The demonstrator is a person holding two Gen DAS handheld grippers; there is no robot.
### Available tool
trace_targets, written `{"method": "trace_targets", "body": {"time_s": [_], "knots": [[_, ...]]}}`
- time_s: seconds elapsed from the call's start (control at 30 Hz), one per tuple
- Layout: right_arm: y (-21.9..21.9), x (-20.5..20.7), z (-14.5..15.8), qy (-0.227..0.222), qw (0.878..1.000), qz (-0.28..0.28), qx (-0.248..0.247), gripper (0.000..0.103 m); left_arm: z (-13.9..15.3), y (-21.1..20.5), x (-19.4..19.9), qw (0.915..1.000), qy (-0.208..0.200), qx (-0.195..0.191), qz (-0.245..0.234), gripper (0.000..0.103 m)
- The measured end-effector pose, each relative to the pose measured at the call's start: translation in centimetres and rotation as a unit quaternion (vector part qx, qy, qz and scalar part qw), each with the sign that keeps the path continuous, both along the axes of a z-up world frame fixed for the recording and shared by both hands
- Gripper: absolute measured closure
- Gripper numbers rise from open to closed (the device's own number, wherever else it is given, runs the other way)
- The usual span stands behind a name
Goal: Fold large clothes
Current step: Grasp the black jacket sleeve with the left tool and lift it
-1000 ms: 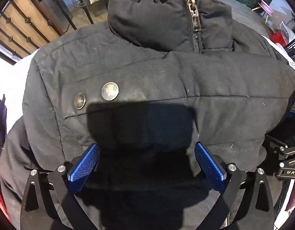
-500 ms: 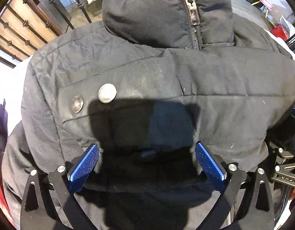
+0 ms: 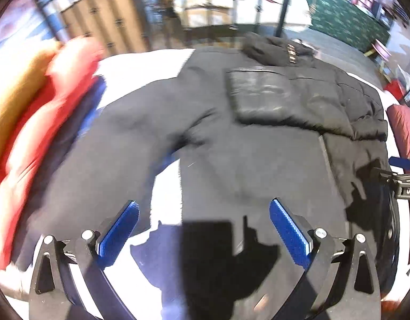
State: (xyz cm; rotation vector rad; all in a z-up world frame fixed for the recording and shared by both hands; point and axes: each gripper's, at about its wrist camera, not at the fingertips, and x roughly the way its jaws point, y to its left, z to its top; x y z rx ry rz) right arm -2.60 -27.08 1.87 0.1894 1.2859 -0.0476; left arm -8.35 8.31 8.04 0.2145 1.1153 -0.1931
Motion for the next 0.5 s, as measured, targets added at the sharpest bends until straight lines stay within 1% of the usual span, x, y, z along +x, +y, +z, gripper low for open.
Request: {"method": "trace_targets", "body": {"time_s": [0.07,0.13,0.17,0.23,0.3,0.33,0.4,0.43,0.5], "knots": [[1.0,-1.7,-0.1,0.008,1.000,0.001,0.008,0.005,2.0,3.2,-2.1,0.9993,-0.032,0.015,0.015,0.006],[1.3,-2.9,-0.2,0.009,1.000,0.001,0.013,0.005,3.3,6.1,-3.1,0.9972,-0.057,0.039,0.028,0.006],[1.6,-3.4,-0.1,0.008,1.000,0.001,0.014,0.005,3.4,8.1,-2.9,0.9964,-0.061,0.049,0.033,0.006],[2.0,-3.9,0.4,0.006,1.000,0.003,0.015,0.005,3.5,10.5,-2.3,0.9955,-0.061,0.061,0.039,0.006],[2.4,-4.1,0.9,0.000,1.000,0.002,0.019,0.005,3.4,11.7,-1.3,0.9964,-0.052,0.065,0.019,0.007],[2.6,-4.1,1.3,-0.003,1.000,0.003,0.021,0.005,3.3,11.7,-1.0,0.9963,-0.052,0.069,-0.001,0.008],[2.9,-3.8,2.1,-0.010,1.000,0.004,0.025,0.005,3.1,10.6,-0.5,0.9939,-0.052,0.079,-0.056,0.007],[3.1,-3.9,2.4,-0.013,1.000,0.004,0.028,0.005,2.8,10.6,-0.3,0.9924,-0.049,0.087,-0.071,0.007],[3.6,-4.1,2.8,-0.015,0.999,0.004,0.036,0.005,1.4,10.1,0.8,0.9908,-0.038,0.105,-0.076,0.007]]}}
